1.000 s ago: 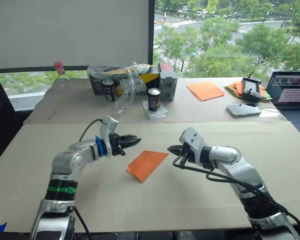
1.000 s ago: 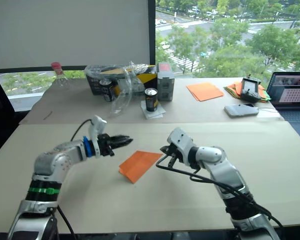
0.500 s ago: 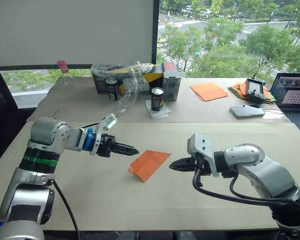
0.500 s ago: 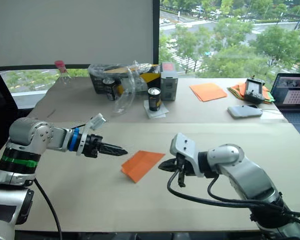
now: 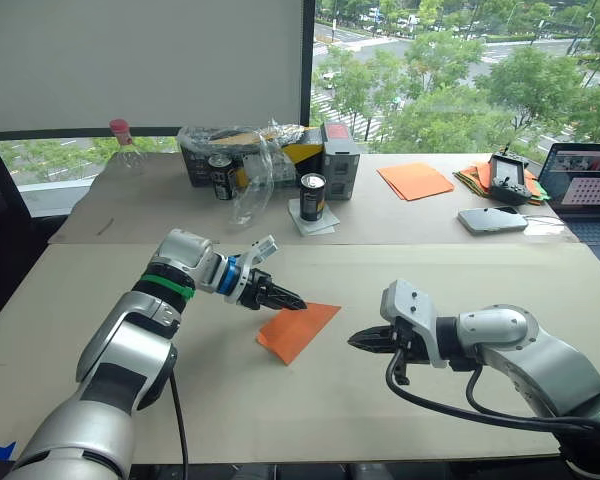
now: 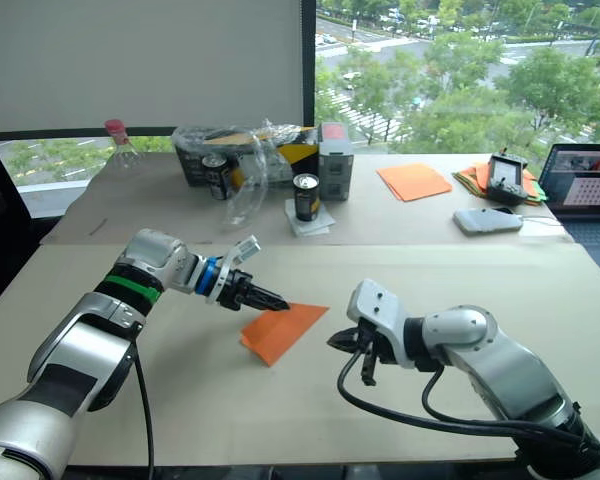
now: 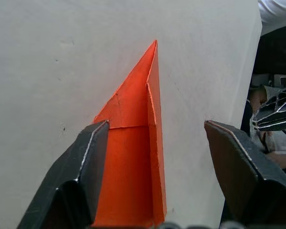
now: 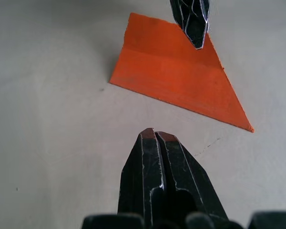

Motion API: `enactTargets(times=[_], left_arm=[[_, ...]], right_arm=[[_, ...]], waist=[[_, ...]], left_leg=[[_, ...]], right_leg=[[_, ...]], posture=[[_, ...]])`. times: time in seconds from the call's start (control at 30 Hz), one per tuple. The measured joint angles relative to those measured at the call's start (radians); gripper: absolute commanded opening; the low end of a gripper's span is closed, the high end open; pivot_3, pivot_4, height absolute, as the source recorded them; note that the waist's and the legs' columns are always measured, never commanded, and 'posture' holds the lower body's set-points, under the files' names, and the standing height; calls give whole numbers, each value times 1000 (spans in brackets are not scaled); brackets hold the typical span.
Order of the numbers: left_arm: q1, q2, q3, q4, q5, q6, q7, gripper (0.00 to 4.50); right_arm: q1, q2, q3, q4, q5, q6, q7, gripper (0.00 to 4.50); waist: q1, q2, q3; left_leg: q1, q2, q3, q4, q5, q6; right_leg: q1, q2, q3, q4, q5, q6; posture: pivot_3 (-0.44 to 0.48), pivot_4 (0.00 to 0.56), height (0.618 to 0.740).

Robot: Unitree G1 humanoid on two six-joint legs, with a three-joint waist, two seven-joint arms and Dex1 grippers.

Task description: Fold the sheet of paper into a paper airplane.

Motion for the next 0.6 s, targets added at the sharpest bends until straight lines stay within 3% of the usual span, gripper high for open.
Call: enactTargets(times=[0.23, 0.37, 0.6], left_arm=[[0, -14, -32, -17, 37, 24, -74, 25], [0, -26, -3, -4, 54, 45, -51, 25], [0, -54, 284, -5, 12, 225, 144, 25]], right_arm=[[-3, 0, -11, 0, 1, 5, -34, 0], [-10, 0, -11, 4, 1, 5, -38, 0], [-21, 0, -9, 24, -3, 1, -38, 0]], waist=[[0, 0, 0], [0, 0, 0], [-1, 0, 0]], left_leg=[[0, 0, 0, 0, 0, 0], [0, 0, 0, 1, 0, 0], [0, 0, 0, 2, 0, 0]], right_leg=[[0, 0, 0, 0, 0, 0], [0, 0, 0, 1, 0, 0], [-1, 0, 0, 2, 0, 0]], posture=[[0, 150, 670], [0, 150, 670], [0, 150, 670]])
